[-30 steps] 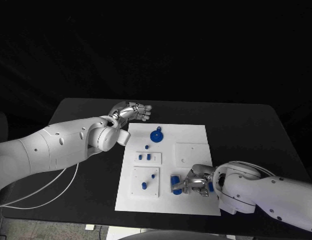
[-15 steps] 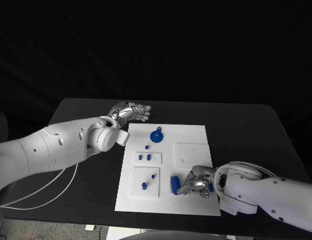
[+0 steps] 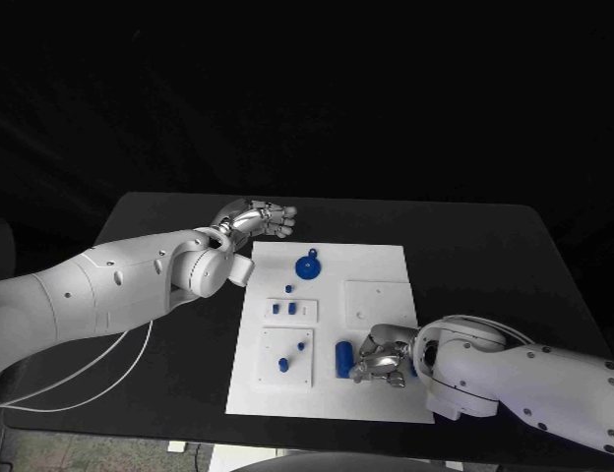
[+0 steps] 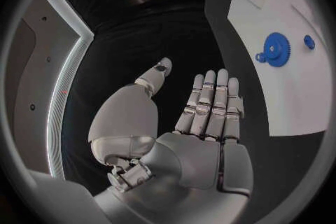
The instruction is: Assemble the parts on the task board
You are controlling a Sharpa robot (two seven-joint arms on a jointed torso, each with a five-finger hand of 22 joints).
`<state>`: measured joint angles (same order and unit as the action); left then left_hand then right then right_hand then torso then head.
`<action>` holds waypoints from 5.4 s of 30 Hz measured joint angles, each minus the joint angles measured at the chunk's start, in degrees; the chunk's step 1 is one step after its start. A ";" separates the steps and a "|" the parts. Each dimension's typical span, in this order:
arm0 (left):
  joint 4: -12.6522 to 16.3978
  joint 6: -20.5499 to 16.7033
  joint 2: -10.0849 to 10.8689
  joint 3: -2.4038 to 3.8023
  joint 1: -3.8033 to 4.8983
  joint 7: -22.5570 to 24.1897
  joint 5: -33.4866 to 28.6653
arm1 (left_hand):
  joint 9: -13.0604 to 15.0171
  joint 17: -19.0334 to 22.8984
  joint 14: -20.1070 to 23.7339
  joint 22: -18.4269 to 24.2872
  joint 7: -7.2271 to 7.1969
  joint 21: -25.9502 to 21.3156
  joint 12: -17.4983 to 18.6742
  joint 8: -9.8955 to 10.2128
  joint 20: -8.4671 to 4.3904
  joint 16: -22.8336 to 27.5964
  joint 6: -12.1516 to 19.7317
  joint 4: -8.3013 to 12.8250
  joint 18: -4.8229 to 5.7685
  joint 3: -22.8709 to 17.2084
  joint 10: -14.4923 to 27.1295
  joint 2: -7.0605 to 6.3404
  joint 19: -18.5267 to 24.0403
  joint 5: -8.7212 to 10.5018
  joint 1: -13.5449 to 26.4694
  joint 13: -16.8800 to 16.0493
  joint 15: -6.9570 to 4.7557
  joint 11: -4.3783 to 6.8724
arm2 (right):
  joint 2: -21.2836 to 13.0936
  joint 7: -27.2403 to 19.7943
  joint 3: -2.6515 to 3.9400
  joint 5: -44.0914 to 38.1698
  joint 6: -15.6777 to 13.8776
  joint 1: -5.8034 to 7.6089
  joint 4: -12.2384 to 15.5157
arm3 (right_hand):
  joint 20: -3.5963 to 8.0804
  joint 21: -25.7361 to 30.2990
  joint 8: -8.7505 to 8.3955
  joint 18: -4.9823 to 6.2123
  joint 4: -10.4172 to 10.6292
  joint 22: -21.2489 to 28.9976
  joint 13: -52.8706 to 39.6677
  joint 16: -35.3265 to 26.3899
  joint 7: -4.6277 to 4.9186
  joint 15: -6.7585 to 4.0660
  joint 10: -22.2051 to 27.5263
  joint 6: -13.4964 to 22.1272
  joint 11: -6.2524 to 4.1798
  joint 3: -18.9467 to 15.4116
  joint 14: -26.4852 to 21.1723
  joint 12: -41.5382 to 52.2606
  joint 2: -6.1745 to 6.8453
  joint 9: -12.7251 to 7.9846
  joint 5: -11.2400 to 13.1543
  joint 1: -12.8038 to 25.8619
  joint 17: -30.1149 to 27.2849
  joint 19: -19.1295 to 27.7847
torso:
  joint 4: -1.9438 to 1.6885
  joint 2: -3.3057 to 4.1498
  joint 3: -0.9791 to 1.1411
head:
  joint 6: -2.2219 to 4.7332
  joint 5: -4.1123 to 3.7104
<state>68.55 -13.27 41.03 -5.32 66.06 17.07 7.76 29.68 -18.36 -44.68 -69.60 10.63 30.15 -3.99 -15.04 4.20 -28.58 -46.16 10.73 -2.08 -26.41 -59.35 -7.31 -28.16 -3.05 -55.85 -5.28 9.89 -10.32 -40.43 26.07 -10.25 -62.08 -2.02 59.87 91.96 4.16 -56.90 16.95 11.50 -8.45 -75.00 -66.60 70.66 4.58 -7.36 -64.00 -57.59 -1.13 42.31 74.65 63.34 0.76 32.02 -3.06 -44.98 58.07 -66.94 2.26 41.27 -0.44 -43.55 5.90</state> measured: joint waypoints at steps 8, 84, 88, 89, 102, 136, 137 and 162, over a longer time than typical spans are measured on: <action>0.01 0.07 0.00 0.00 0.00 -0.02 0.00 | 0.00 -0.09 0.00 -0.04 -0.20 0.00 0.00 0.00 0.00 0.00 -0.20 0.00 0.00 0.00 0.00 0.00 0.00 0.00 0.00 0.07 0.00 0.00 | 0.66 0.05 0.00 -0.08 0.43 0.00 -0.65 | -0.21 -0.27 0.03 0.13 -0.09 0.00 -0.07 0.00 0.09 0.09 0.00 -0.36 0.00 1.75 0.10 -0.04 0.02 0.01 0.00 1.25 0.00 -0.21 | -0.01 -0.01 -0.04 | -0.10 -0.15; -0.58 0.54 0.09 -0.02 -0.01 -0.35 0.04 | 0.00 -0.59 -0.61 -0.36 -0.20 -0.22 0.00 -0.22 0.00 0.00 -0.20 -0.11 0.00 0.42 0.00 0.00 0.00 0.00 0.00 0.40 -0.21 0.00 | -10.85 4.33 3.38 -12.12 3.80 0.26 -2.05 | -0.21 -0.27 -1.00 0.22 -3.14 0.00 -0.53 -0.44 0.66 0.32 -0.41 -0.64 0.00 -9.26 0.32 -0.93 7.93 0.74 0.00 3.77 0.07 -0.21 | -0.02 0.02 0.03 | 0.86 -2.79; -0.57 0.56 0.15 -0.02 -0.01 -0.36 0.04 | -0.01 -0.60 -0.61 -0.35 -0.20 -0.22 0.00 -0.22 0.00 0.00 -0.20 -0.11 0.00 0.42 0.00 0.00 0.00 0.00 0.00 0.40 -0.21 0.00 | -10.16 5.06 3.03 -13.14 4.17 -0.70 -2.61 | -0.41 -0.27 -1.00 0.37 -1.97 0.00 -0.53 -0.44 0.56 0.32 -0.41 -0.55 0.00 -10.49 0.32 -0.93 7.87 0.78 0.00 6.07 0.14 -0.01 | -0.03 0.03 0.01 | 0.78 -2.85; -0.57 0.57 0.17 -0.02 -0.01 -0.36 0.04 | -0.01 -0.59 -0.61 -0.35 -0.20 -0.22 0.00 -0.22 0.00 0.00 -0.20 -0.11 0.00 0.42 0.00 0.00 0.00 0.00 0.00 0.39 -0.21 0.00 | -9.96 5.21 2.92 -13.43 4.21 -0.98 -2.73 | -0.41 -0.27 -1.00 0.38 -1.97 0.00 -0.53 -0.44 0.56 0.32 -0.41 -0.54 0.00 -11.13 0.32 -0.93 7.50 0.79 0.00 6.54 0.13 -0.01 | -0.04 0.03 0.00 | 0.75 -2.86; -0.52 0.64 0.40 -0.02 -0.01 -0.38 0.04 | 0.00 -0.64 -0.61 -0.40 -0.20 -0.22 0.00 -0.22 0.00 0.00 -0.20 -0.11 0.00 0.42 0.00 0.00 0.00 0.00 0.00 0.44 -0.20 0.00 | -8.45 5.64 3.02 -15.38 4.02 -1.68 -3.59 | -0.08 -0.05 -1.08 0.40 -6.96 0.00 -0.73 -0.44 0.31 0.32 -0.41 -0.81 0.00 -17.63 0.32 -1.15 3.74 1.43 0.00 9.67 0.33 0.92 | -0.05 0.03 -0.07 | 0.57 -2.81; -0.34 0.74 0.65 -0.03 0.00 -0.59 0.05 | -0.04 -0.69 -0.61 -0.43 -0.20 -0.22 0.00 -0.22 0.00 0.00 -0.20 -0.11 0.00 0.42 0.00 0.00 0.00 0.00 0.00 0.48 -0.20 0.00 | -11.03 4.40 3.12 -11.77 2.23 -1.99 -4.33 | -0.92 -0.12 -1.12 1.02 -0.62 0.00 -0.94 -0.70 0.63 0.22 -1.02 -1.94 -0.21 0.87 0.62 -1.32 2.57 2.16 0.00 0.49 0.10 -0.11 | 0.01 -0.02 0.01 | 0.40 -2.64; -0.34 0.74 0.65 -0.03 0.00 -0.60 0.05 | -0.04 -0.73 -0.61 -0.43 -0.20 -0.22 0.00 -0.22 0.00 0.00 -0.20 -0.11 0.00 0.42 0.00 0.00 0.00 0.00 0.00 0.48 -0.20 0.00 | -11.43 4.39 3.18 -11.48 2.16 -2.01 -4.19 | -0.92 -0.27 -1.25 1.02 -0.62 0.00 -0.97 -0.70 0.53 0.22 -1.02 -2.04 -0.21 0.87 0.62 -1.32 2.62 1.37 0.00 0.55 0.10 -0.11 | 0.02 -0.02 0.01 | 0.40 -2.64; -0.30 0.75 0.48 -0.03 -0.01 -0.63 0.08 | -0.09 -0.78 -0.61 -0.53 -0.20 -0.22 0.00 -0.22 0.00 0.00 -0.20 -0.11 0.00 0.42 0.00 0.00 0.00 0.00 0.00 0.58 -0.20 0.00 | -7.77 3.49 3.08 -2.73 -0.15 -0.03 1.50 | -0.92 -0.27 -1.16 1.22 -0.31 0.00 -1.04 -0.67 0.30 0.22 -1.44 -2.56 -0.20 0.86 0.61 -1.33 2.40 1.55 0.00 1.23 0.10 -0.10 | -0.02 -0.01 -0.07 | 0.30 -2.22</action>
<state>68.25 -12.52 41.50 -5.35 66.06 16.45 7.84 29.58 -19.14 -45.29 -70.13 10.43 29.93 -3.99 -15.26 4.20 -28.58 -46.36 10.63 -2.08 -25.99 -59.35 -7.31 -28.16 -3.05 -55.85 -4.69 9.69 -10.32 -48.21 29.56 -7.17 -64.81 -2.17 59.84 93.46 3.24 -57.17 15.79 12.73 -8.76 -75.00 -67.65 69.98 4.88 -7.13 -65.44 -60.15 -1.33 43.17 75.26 62.01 3.16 33.57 -3.06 -43.75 58.17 -67.04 2.24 41.26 -0.51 -43.25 3.67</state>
